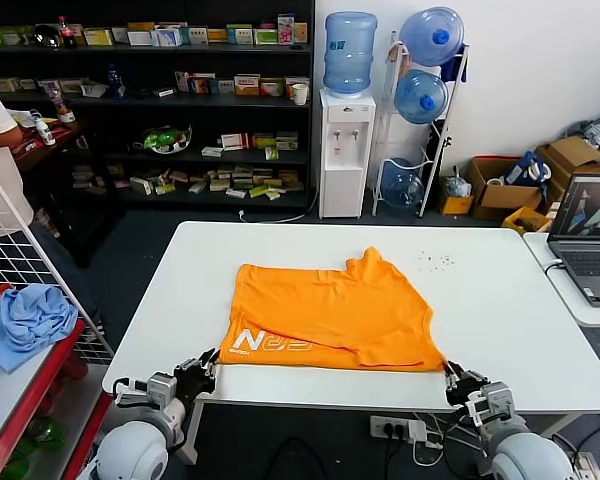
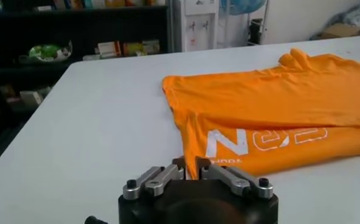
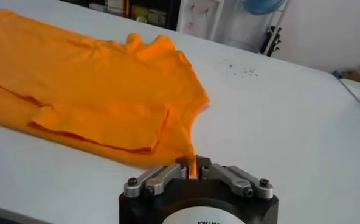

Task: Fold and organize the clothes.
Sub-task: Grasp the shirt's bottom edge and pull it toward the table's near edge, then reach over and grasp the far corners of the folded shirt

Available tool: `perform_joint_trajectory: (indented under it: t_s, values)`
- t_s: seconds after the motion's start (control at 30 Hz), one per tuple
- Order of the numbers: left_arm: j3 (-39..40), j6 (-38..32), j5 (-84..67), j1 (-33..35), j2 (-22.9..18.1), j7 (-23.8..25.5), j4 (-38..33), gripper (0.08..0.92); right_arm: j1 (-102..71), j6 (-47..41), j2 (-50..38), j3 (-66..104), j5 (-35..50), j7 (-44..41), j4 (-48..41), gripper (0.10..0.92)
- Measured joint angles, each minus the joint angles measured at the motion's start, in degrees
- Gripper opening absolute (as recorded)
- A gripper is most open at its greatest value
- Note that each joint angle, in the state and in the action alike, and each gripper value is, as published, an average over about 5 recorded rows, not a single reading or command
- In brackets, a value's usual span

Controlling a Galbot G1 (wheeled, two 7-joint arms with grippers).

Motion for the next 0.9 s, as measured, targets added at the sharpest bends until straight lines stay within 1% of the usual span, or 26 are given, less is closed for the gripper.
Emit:
perform_joint_trajectory:
  t_s: [0.27, 0.4, 0.5, 0.53, 0.63, 0.9]
  values:
    - [0.2, 0.4, -0.5, 0.7, -0.5, -0.3, -2.4, 0.539, 1.0, 0.4, -1.3, -0.3, 3.5, 1.1, 2.2, 0.588]
    - [0.8, 0.0, -0.8, -1.0, -1.1, -0.1, -1.8, 0.634, 3.9, 1.6, -2.4, -0.9, 6.1, 1.0, 1.1, 0.709]
    - [1.5, -0.1, -1.3, -3.6, -1.6, 0.0, -0.4, 0.729, 7.5, 2.1, -3.3, -1.7, 8.5, 0.6, -1.0, 0.783]
    - [1.8, -0.1, -1.5, -4.7, -1.8, -0.1, 0.2, 0.766, 8.8, 2.2, -3.6, -2.1, 9.3, 0.4, -1.9, 0.799]
    - [3.0, 0.0, -2.3, -8.8, -2.4, -0.1, 2.8, 0.812, 13.4, 2.3, -4.2, -3.6, 11.8, -0.2, -5.0, 0.82]
    - [7.5, 0.8, -5.2, -21.4, -4.7, 0.1, 12.8, 0.823, 27.4, 0.9, -4.1, -9.0, 17.0, -3.3, -15.8, 0.823]
